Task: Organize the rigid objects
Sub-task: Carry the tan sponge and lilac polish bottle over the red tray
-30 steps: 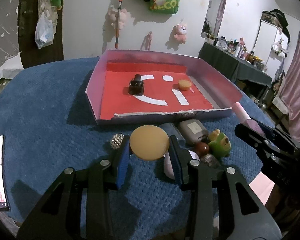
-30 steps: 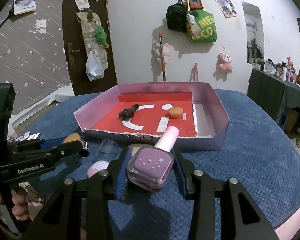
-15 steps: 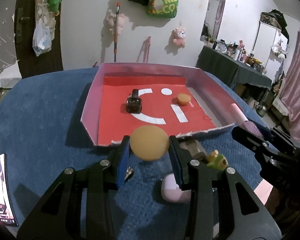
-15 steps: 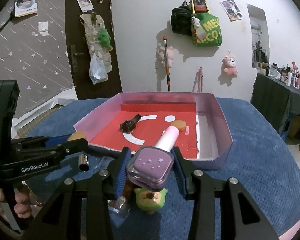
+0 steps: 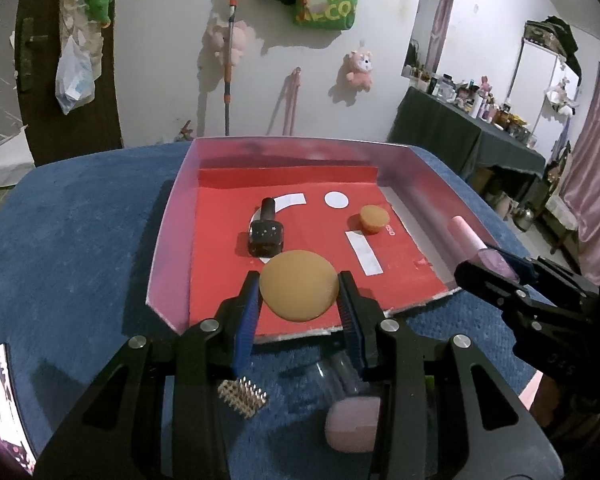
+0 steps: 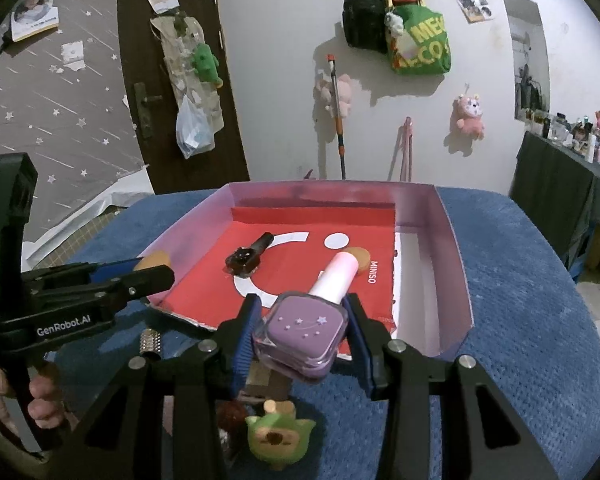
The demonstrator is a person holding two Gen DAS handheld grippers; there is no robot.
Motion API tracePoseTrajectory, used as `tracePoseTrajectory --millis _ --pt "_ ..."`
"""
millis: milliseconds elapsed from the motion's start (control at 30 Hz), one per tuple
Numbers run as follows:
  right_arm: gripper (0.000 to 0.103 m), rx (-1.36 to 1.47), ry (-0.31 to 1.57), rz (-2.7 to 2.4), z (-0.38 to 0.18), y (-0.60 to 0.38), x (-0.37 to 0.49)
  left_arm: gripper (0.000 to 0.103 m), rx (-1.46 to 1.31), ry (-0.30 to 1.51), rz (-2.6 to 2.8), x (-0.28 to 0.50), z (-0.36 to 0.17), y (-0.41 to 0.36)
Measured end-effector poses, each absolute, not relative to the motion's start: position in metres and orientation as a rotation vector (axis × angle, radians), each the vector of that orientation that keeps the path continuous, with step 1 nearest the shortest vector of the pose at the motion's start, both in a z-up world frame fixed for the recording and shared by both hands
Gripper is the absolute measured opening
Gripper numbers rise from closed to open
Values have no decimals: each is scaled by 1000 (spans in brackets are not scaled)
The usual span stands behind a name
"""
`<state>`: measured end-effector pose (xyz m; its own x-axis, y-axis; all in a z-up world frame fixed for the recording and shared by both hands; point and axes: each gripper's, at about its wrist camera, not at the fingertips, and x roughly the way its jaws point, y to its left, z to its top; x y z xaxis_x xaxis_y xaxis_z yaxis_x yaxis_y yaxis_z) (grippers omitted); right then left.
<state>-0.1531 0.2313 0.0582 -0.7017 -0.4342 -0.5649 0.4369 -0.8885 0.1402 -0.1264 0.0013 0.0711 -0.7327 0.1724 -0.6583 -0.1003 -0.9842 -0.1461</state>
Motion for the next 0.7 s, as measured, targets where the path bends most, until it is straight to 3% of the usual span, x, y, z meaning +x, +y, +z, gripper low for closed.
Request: tracePoseTrajectory --millis 700 --pt "45 1086 25 -2423 31 214 -214 36 -1338 -223 2633 -189 28 -2"
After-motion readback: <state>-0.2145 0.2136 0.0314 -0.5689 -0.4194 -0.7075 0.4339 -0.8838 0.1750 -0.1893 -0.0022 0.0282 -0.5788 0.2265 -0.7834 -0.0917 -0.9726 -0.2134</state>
